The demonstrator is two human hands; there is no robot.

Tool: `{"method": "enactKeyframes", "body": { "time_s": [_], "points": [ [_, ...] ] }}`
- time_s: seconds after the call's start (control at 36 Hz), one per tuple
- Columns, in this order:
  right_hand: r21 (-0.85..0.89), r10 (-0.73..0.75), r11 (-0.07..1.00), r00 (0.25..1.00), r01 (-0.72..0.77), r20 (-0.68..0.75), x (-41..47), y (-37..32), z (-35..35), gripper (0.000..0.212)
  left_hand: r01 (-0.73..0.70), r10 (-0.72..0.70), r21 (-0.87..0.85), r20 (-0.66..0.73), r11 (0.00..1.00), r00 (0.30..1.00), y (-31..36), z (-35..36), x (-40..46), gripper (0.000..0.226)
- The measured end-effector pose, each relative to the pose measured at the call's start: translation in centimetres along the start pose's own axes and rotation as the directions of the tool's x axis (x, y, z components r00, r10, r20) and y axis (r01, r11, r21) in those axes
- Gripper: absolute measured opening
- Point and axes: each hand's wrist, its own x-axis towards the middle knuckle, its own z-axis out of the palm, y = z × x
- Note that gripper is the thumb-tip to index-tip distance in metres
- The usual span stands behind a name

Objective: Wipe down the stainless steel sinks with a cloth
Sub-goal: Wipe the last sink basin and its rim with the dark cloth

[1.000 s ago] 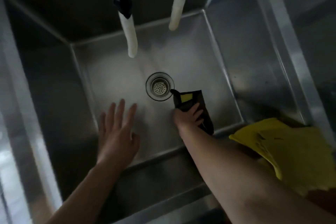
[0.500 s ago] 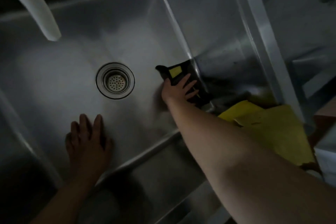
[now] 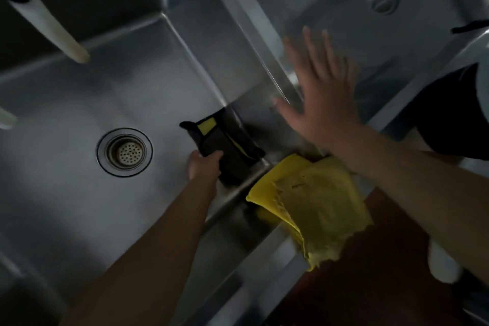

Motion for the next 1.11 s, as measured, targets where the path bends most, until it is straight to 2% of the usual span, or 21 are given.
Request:
{"method": "enactKeyframes", "body": {
  "time_s": [0.08,0.17,0.25,0.36,0.42,0.47,0.61,0.69,0.78,0.83,0.94,1.11],
  "points": [
    [-0.032,0.045,0.999,0.998,-0.043,0.052,0.3,1.2,2.3,0.089,0.027,-0.037,-0.093,-0.112,0.995,0.993,0.4,1.9,0.9,0.068],
    [-0.051,0.075,0.996,0.997,-0.075,-0.012,0.0,1.3,4.0,0.084,0.058,-0.081,-0.156,-0.144,0.986,0.986,0.3,3.1,1.7,0.066],
    [0.024,0.126,0.992,0.987,-0.124,-0.101,0.0,1.3,4.4,0.081,-0.002,-0.016,-0.107,-0.165,0.994,0.986,0.3,4.3,2.0,0.056],
    [0.047,0.129,0.991,0.987,-0.125,-0.093,0.2,1.4,4.3,0.079,-0.105,0.104,0.007,-0.208,0.994,0.972,0.4,5.7,2.0,0.049],
    [0.051,0.128,0.991,0.988,-0.124,-0.087,0.2,1.4,4.1,0.079,-0.134,0.127,-0.022,-0.2,0.991,0.972,0.6,6.2,2.1,0.032],
    [0.064,0.13,0.99,0.989,-0.125,-0.074,0.3,1.3,4.1,0.08,-0.139,0.125,-0.077,-0.171,0.987,0.977,1.0,6.9,2.0,0.025],
    [0.081,0.138,0.988,0.988,-0.132,-0.073,0.4,1.3,4.1,0.079,-0.049,0.035,-0.124,-0.114,0.991,0.993,2.9,8.1,2.3,0.037],
    [0.076,0.137,0.989,0.987,-0.13,-0.085,0.3,1.3,4.2,0.078,-0.03,0.005,-0.267,-0.095,0.963,0.996,4.2,9.0,2.4,0.038],
    [0.056,0.138,0.99,0.986,-0.133,-0.097,0.2,1.3,4.4,0.077,0.003,-0.035,-0.422,-0.069,0.906,0.997,6.5,10.1,2.5,0.03],
    [0.04,0.131,0.991,0.987,-0.127,-0.095,0.3,1.3,4.3,0.075,-0.02,-0.028,-0.488,-0.091,0.873,0.995,8.4,10.2,2.6,0.028],
    [0.036,0.115,0.993,0.99,-0.112,-0.078,0.2,1.4,4.1,0.071,-0.097,0.052,-0.419,-0.119,0.903,0.992,11.5,9.1,1.5,0.04],
    [0.014,0.104,0.995,0.994,-0.103,-0.045,0.2,1.2,3.6,0.064,-0.182,0.195,-0.369,-0.002,0.912,0.981,11.6,9.3,-5.8,0.046]
  ]
}}
